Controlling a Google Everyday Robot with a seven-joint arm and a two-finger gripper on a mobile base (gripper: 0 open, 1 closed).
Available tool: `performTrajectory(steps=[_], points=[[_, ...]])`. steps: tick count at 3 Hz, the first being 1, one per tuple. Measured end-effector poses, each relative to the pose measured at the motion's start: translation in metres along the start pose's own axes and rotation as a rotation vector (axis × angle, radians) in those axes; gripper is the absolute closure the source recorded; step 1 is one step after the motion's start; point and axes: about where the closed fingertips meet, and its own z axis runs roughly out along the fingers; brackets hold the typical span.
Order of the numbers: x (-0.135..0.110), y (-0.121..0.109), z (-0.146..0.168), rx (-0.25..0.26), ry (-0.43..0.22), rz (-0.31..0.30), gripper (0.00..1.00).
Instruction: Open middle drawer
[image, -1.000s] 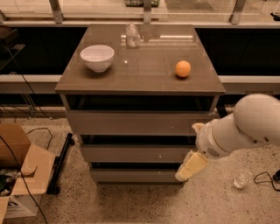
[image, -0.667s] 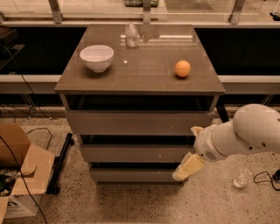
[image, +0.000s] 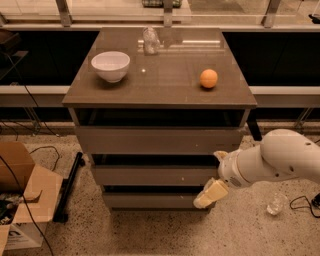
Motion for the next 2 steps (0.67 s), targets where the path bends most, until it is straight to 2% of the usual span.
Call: performTrajectory(steps=[2], points=[[0.009, -0.015, 0.063, -0.014, -0.106, -0.037, 0.0]])
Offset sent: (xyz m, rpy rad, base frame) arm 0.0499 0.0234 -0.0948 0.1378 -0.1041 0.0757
